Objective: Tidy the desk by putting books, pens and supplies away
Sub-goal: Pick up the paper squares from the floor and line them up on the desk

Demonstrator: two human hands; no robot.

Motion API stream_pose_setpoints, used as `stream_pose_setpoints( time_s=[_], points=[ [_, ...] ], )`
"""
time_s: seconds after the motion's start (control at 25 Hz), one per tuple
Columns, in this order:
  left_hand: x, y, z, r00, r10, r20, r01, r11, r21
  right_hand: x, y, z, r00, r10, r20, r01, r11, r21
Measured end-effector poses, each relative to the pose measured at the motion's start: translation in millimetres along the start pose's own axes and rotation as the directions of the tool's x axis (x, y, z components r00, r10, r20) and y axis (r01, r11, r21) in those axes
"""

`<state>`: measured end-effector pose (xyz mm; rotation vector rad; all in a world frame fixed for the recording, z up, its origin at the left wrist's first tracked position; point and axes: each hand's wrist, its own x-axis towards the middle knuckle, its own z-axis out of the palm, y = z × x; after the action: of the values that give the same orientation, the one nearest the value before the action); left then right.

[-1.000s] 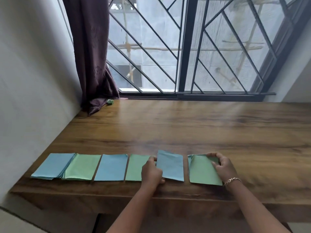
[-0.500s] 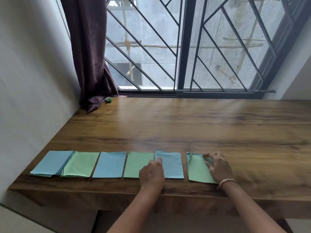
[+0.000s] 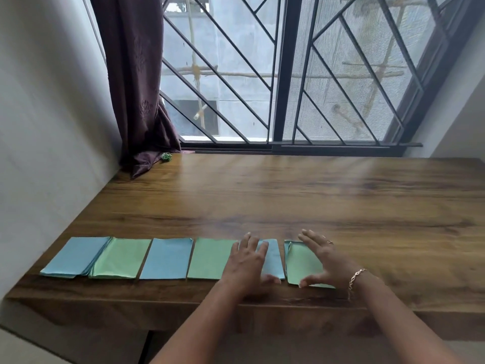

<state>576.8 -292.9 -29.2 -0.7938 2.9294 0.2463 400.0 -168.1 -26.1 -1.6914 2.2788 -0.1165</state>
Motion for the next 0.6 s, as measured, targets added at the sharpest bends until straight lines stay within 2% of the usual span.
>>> stream_pose_setpoints(
  time_s=[0.08,0.2,0.48,0.6],
  points=[
    [5.6,-1.4,3.5,0.999,0.022,0.041,-0.021,1.000,-0.010,2.1,-1.2,-1.6,0.999,-0.009,0.045,0.012,0.998,-0.054],
    [8.4,-4.1,4.9,0.997,0.042,0.069,-0.040,0.998,-0.038,5.3,2.4,3.2,1.000,-0.013,0.013,0.014,0.998,-0.067],
    [7.2,-7.6,5.2,0.995,0.084,0.045,-0.083,0.996,-0.027,2.4,-1.1,0.4,1.000,-0.001,0.009,0.002,0.998,-0.068],
    [5.3,-10.1,5.5,0.995,0.091,0.042,-0.089,0.995,-0.034,3.0,-0.9,4.6,0.995,0.021,-0.100,-0.029,0.996,-0.083]
  ],
)
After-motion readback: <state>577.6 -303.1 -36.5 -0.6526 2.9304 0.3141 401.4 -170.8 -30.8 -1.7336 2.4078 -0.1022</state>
